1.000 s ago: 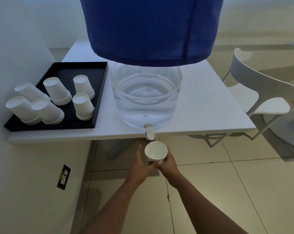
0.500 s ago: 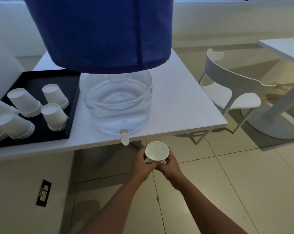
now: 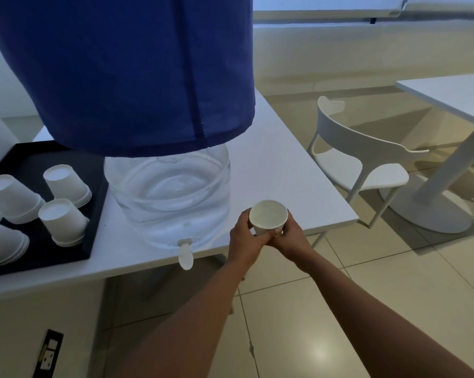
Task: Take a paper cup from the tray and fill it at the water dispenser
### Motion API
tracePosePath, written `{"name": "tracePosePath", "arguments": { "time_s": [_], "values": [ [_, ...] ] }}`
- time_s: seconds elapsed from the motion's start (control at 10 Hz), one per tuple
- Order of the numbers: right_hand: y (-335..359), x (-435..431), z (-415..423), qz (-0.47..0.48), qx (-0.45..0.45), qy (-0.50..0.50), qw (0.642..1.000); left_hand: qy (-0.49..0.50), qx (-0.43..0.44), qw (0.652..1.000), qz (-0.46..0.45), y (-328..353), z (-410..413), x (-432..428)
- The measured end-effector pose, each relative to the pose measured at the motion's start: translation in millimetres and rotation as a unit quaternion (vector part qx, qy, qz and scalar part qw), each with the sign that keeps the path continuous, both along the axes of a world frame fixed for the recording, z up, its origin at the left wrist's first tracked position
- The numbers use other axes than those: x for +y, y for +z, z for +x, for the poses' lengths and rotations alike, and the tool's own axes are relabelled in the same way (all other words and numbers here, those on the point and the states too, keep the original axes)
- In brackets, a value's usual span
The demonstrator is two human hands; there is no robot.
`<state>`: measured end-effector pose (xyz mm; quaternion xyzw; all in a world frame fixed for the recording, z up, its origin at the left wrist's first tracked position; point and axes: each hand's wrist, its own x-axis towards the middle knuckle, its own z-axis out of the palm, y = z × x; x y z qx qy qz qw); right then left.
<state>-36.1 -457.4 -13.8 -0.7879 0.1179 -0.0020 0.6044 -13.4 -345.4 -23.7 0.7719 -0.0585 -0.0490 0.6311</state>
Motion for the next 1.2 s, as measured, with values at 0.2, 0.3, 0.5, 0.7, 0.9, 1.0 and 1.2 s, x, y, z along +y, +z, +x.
{"name": "tracePosePath", "arguments": {
  "time_s": [0.2,0.3,0.5,0.7,0.9,1.0,1.2],
  "values": [
    [2.8,-10.3,39.0,-0.050,-0.007,-0.012,0.999,-0.017,-0.026,0.999,0.025,-6.0,46.4,-13.7],
    [0.9,-12.9,53.3,-0.043,-0.001,-0.018,0.999,-0.020,-0.021,0.999,0.041,-12.3,66.2,-18.4],
    [-9.2,-15.2,71.2,-0.043,0.016,-0.038,0.998,-0.013,-0.013,0.999,0.044,-25.5,84.5,-23.8],
    [-15.8,-16.8,77.3,-0.027,0.010,-0.053,0.998,-0.009,-0.020,0.999,0.048,-26.6,89.1,-27.3],
    [-19.4,-17.6,76.5,-0.028,0.003,-0.047,0.998,-0.017,0.028,0.998,0.047,-26.9,85.4,-27.9],
    [-22.5,-18.2,71.7,-0.049,0.009,-0.049,0.998,-0.034,0.044,0.997,0.060,-29.0,80.2,-26.1],
    [-28.4,-10.2,50.9,-0.057,-0.005,-0.079,0.995,-0.008,0.018,0.993,0.117,-37.1,52.9,-16.7]
  ]
}}
